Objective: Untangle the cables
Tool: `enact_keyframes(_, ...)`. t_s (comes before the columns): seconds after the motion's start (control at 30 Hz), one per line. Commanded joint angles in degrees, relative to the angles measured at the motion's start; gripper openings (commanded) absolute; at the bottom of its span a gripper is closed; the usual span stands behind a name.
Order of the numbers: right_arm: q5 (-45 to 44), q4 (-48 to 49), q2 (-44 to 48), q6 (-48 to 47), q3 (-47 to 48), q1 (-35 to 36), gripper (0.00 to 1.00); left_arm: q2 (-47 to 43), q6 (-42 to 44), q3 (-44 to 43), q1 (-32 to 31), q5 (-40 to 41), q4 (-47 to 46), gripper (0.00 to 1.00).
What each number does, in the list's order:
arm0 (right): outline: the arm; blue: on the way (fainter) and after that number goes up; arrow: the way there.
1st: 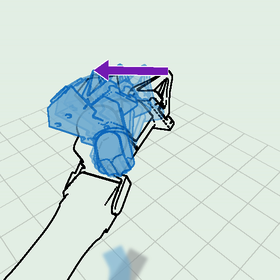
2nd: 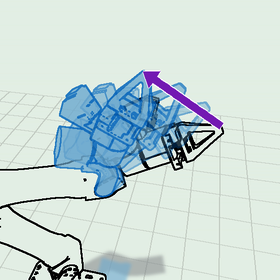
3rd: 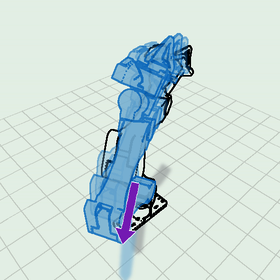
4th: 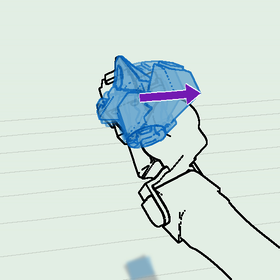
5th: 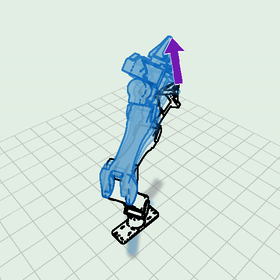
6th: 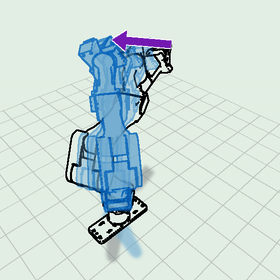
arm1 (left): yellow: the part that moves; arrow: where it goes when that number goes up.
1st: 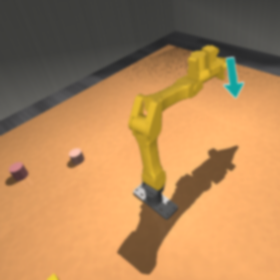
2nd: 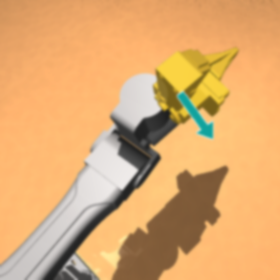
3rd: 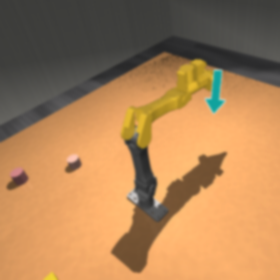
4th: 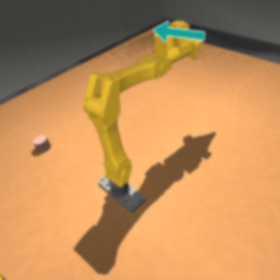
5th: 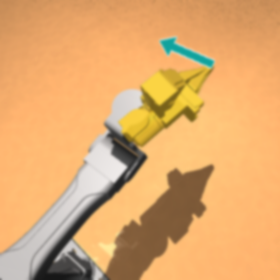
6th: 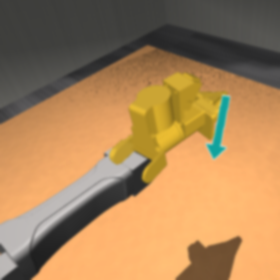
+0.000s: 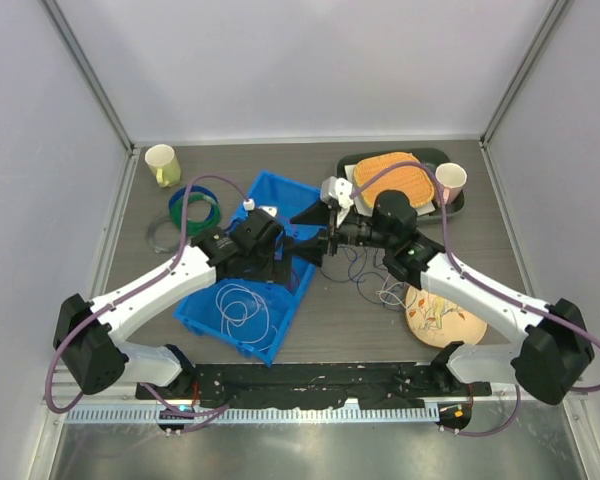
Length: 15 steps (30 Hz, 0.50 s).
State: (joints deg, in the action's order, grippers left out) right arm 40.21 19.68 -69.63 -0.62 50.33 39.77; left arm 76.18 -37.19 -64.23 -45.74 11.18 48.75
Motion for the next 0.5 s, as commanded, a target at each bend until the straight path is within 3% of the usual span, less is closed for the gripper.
enact_keyframes(0.0, -3.47, 1.33, -6.2, -5.17, 7.83, -0.13, 0.73, -1.12, 0.71, 0.77, -0.14, -1.51, -2.34, 1.0)
enact_keyframes(0.1, -4.79, -4.29, -9.72, -5.53, 11.89, 0.04, 0.69, -1.39, 0.63, 1.56, -0.14, -1.6, -2.79, 1.0)
enact_keyframes(0.33, -4.61, -4.57, -13.08, -7.29, 12.87, 1.36, 0.56, -2.0, 0.63, 1.56, -0.14, -1.69, -3.31, 1.0)
enact_keyframes(0.47, -5.49, -4.13, -13.87, -6.85, 13.39, 1.8, 0.3, -2.27, 0.8, 1.65, -0.14, -1.51, -3.22, 1.0)
